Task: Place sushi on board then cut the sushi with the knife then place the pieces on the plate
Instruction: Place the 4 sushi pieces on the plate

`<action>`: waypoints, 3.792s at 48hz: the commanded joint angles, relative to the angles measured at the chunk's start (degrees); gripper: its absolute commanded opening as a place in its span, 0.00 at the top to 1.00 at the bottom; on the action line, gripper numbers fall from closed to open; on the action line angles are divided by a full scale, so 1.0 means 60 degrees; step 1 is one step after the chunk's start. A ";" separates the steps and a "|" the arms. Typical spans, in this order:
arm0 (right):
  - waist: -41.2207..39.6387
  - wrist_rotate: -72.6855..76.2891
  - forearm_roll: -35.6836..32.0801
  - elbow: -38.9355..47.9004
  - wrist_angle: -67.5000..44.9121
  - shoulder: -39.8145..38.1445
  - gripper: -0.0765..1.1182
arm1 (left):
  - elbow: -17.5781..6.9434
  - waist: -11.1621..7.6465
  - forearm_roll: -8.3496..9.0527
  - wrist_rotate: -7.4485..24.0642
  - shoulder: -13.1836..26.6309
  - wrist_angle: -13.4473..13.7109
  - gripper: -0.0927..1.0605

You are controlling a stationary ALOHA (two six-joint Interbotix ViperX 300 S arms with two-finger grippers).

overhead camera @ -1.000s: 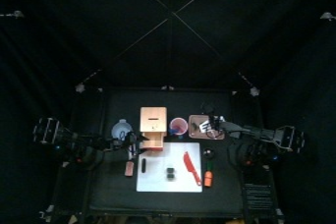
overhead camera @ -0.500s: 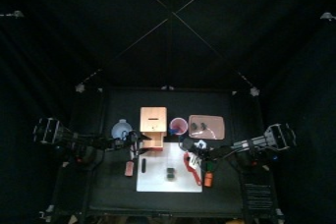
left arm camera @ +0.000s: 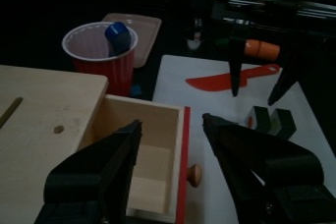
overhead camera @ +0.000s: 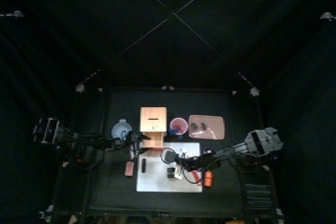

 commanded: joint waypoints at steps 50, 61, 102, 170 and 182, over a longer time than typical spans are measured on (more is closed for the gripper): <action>-0.0293 -0.1362 0.1099 -0.0498 0.0176 0.0308 0.33 | 0.0000 0.0029 -0.0220 0.0000 -0.0044 -0.0044 0.15; -0.0278 -0.1362 0.1113 -0.0483 0.0176 0.0352 0.39 | 0.0000 0.0029 -0.0352 0.0015 -0.0044 -0.0044 0.15; -0.3296 -0.0527 0.0674 0.2944 0.2314 -0.5112 0.40 | 0.0059 0.0073 -0.0425 0.0044 -0.0059 -0.0044 0.15; -0.8745 -0.0571 0.1670 0.5449 -0.0117 -0.6079 0.15 | 0.0264 0.0132 -0.0337 0.0000 -0.0015 -0.0044 0.15; -0.3926 -0.0850 0.1157 0.5054 0.0146 -0.6753 0.15 | 0.0176 0.0146 -0.0337 0.0059 0.0000 -0.0044 0.15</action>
